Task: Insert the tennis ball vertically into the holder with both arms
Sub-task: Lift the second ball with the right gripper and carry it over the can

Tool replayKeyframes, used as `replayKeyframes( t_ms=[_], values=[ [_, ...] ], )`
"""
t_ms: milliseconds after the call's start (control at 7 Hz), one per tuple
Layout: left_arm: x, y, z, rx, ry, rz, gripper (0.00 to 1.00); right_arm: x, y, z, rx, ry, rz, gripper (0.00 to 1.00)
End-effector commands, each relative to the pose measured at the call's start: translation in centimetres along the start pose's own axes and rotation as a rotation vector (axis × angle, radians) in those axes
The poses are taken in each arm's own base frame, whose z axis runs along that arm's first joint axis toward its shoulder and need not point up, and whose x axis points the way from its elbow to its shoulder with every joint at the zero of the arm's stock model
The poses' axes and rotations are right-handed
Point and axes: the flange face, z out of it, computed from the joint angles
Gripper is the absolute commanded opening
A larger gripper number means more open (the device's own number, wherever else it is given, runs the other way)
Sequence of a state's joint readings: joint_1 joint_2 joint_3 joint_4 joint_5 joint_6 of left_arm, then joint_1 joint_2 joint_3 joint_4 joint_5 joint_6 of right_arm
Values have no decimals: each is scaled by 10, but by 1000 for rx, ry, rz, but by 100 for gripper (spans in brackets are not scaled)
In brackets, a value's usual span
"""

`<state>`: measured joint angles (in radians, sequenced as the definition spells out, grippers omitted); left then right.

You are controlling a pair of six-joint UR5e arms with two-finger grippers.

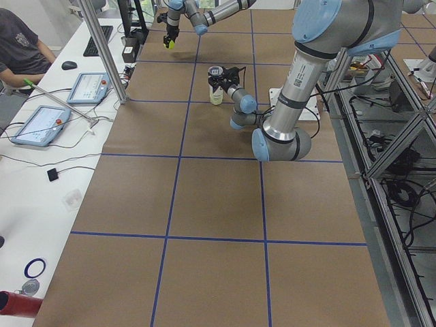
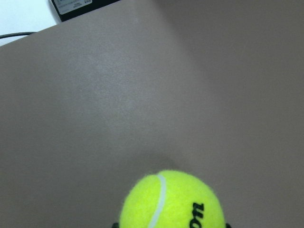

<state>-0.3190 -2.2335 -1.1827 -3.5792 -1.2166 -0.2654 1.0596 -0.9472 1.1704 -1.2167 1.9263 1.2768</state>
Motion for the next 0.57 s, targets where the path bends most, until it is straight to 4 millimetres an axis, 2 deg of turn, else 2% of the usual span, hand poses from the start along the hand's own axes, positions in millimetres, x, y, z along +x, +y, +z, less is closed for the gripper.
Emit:
replayKeyframes(
  t_ms=[0, 143, 286, 429],
  values=[
    [0, 0, 0, -2, -1, 1, 90, -72, 119, -114, -152, -77, 125, 0],
    [0, 0, 0, -3, -1, 1, 90, -91, 175, -173, -260, -147, 169, 0],
    [1, -1, 1, 0, 0, 0, 90, -107, 236, -222, -324, -186, 188, 0],
    [1, -1, 1, 1, 0, 0, 90, -123, 277, -254, -369, -213, 185, 0]
  ],
)
